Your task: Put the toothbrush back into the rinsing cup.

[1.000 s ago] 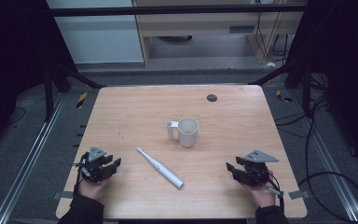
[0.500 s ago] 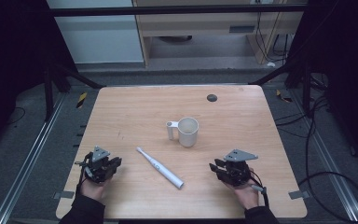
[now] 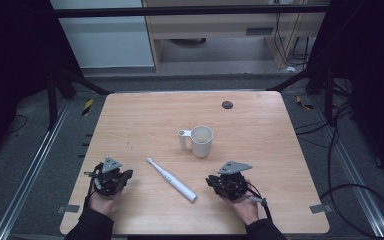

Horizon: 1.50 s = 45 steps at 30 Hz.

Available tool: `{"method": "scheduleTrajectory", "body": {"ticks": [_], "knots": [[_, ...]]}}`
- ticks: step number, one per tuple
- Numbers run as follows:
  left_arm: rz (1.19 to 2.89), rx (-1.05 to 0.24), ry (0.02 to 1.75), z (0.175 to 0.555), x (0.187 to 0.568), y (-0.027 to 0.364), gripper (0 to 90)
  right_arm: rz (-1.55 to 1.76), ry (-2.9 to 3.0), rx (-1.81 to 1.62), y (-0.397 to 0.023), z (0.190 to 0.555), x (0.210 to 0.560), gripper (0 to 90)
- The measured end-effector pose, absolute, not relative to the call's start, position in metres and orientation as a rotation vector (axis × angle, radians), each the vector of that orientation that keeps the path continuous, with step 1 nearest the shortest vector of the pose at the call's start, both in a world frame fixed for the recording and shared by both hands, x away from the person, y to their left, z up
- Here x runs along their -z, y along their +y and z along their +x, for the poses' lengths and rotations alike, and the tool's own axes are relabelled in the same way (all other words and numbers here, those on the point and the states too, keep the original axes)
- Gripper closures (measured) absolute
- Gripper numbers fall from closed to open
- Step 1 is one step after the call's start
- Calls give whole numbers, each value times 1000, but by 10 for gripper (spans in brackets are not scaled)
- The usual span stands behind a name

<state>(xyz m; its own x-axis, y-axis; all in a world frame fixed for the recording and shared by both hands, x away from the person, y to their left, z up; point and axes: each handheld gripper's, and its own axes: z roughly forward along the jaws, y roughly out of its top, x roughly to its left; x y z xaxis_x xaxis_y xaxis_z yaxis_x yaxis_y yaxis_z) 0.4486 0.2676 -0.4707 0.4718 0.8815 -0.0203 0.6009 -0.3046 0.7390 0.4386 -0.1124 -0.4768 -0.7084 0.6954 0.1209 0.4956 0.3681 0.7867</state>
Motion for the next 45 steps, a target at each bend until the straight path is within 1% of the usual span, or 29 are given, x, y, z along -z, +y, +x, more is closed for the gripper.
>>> {"method": "scheduleTrajectory", "body": {"ticks": [5, 7, 12, 45], "knots": [[2032, -502, 1218, 450, 472, 264, 890, 1027, 2458, -1251, -94, 439, 482, 851], [2037, -498, 1213, 450, 472, 263, 890, 1021, 2469, -1247, -92, 439, 483, 854], [2045, -490, 1207, 450, 473, 261, 890, 1008, 2494, -1237, -82, 439, 486, 895], [2068, -469, 1199, 452, 474, 258, 890, 950, 2587, -1237, -56, 431, 496, 899]]}}
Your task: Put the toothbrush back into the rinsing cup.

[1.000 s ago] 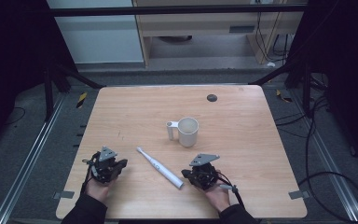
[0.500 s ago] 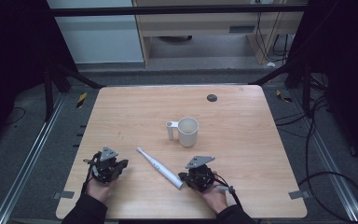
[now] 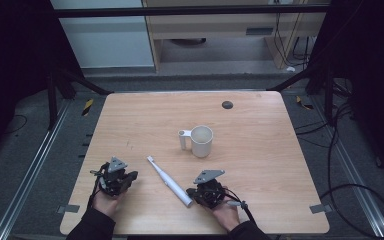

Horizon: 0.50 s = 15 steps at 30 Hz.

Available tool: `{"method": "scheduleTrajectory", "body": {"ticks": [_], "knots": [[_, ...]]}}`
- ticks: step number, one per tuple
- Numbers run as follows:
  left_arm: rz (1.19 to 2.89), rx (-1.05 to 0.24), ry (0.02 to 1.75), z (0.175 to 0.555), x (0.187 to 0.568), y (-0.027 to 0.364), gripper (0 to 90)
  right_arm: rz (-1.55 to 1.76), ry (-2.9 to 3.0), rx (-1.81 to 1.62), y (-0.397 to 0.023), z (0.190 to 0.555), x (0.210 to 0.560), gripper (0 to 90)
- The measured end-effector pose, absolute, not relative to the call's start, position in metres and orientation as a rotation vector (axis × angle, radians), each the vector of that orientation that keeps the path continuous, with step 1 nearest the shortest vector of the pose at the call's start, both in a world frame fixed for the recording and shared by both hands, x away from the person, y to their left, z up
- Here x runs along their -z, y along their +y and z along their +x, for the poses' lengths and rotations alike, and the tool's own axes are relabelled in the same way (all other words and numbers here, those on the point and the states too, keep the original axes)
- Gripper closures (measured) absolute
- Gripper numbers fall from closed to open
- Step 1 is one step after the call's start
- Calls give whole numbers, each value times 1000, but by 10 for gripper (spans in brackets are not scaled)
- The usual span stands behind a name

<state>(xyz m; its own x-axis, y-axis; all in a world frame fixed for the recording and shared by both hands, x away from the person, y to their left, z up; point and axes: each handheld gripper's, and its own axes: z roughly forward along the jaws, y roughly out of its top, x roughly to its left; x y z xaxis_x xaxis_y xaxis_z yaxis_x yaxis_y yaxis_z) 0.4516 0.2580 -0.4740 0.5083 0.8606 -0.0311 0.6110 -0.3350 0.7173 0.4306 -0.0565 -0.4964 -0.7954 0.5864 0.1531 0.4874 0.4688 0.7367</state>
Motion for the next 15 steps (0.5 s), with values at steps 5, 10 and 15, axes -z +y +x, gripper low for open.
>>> {"method": "scheduleTrajectory", "body": {"ticks": [5, 10, 15], "knots": [[2066, -467, 1200, 452, 474, 258, 890, 933, 2599, -1243, -53, 429, 497, 899], [2067, -466, 1201, 452, 474, 258, 890, 926, 2611, -1249, -48, 426, 498, 899], [2067, -465, 1202, 452, 474, 258, 890, 918, 2619, -1253, -45, 425, 498, 899]]}}
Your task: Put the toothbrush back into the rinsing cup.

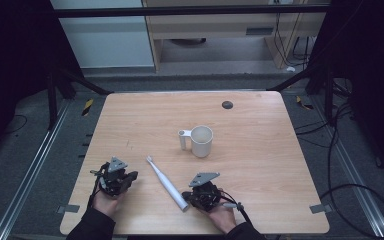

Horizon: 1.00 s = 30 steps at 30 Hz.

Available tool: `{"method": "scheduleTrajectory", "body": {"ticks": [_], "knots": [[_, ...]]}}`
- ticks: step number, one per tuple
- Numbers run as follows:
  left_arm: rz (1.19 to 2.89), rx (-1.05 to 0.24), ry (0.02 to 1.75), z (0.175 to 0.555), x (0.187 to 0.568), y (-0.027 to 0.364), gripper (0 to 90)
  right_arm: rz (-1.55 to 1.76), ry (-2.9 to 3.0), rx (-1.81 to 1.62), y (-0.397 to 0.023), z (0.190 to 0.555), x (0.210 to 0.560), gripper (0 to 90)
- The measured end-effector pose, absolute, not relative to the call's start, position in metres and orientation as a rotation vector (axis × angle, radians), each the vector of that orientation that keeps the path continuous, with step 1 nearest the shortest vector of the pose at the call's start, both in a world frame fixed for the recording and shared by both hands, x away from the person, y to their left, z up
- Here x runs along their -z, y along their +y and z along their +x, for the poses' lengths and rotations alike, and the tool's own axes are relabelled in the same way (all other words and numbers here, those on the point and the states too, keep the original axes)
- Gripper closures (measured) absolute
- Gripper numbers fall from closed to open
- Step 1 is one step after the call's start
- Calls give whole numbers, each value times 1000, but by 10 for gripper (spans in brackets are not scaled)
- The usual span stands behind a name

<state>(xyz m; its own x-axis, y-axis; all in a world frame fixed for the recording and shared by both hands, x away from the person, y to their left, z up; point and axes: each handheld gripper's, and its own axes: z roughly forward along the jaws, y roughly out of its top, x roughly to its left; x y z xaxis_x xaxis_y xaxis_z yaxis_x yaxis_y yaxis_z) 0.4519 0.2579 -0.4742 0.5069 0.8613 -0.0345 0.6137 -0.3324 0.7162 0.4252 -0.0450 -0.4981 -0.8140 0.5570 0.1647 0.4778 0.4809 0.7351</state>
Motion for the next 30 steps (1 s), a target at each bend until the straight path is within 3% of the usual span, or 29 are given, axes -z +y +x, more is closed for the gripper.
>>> {"method": "scheduleTrajectory", "body": {"ticks": [30], "knots": [[2065, -464, 1203, 452, 474, 258, 891, 859, 2670, -1261, -19, 418, 504, 899]]}}
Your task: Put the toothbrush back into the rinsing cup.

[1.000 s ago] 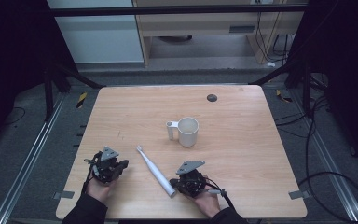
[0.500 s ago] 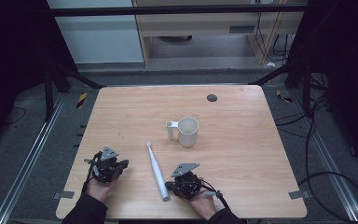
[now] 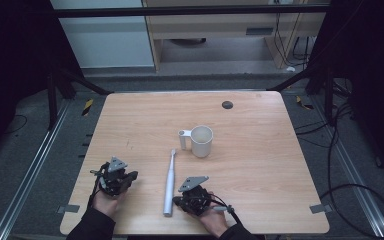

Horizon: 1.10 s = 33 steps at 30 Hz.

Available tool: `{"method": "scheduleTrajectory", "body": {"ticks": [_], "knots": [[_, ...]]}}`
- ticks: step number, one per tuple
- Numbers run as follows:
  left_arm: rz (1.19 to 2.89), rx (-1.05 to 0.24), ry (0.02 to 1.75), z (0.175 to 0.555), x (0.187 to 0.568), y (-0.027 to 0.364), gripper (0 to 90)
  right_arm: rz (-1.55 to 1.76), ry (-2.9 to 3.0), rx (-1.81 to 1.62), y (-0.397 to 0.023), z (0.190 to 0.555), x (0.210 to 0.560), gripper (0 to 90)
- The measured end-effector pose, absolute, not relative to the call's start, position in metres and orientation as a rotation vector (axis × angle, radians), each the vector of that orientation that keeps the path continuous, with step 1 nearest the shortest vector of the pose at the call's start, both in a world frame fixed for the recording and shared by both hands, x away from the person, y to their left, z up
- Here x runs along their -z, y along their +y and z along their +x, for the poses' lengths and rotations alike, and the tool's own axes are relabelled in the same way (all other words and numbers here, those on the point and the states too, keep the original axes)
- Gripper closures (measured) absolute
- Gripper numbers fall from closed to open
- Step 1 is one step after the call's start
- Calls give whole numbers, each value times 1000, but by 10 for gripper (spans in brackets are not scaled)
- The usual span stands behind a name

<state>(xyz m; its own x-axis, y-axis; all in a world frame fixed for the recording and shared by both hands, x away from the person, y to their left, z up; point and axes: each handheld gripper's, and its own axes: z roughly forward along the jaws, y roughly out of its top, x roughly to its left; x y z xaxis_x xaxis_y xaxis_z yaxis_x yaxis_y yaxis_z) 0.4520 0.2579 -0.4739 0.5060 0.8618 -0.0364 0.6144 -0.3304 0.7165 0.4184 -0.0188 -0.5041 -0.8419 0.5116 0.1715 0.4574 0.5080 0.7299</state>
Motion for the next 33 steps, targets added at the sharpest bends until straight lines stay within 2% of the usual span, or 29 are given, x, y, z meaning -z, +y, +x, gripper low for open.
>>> {"method": "scheduleTrajectory", "body": {"ticks": [33], "knots": [[2067, -463, 1205, 452, 473, 258, 890, 834, 2686, -1285, -1, 418, 506, 899]]}}
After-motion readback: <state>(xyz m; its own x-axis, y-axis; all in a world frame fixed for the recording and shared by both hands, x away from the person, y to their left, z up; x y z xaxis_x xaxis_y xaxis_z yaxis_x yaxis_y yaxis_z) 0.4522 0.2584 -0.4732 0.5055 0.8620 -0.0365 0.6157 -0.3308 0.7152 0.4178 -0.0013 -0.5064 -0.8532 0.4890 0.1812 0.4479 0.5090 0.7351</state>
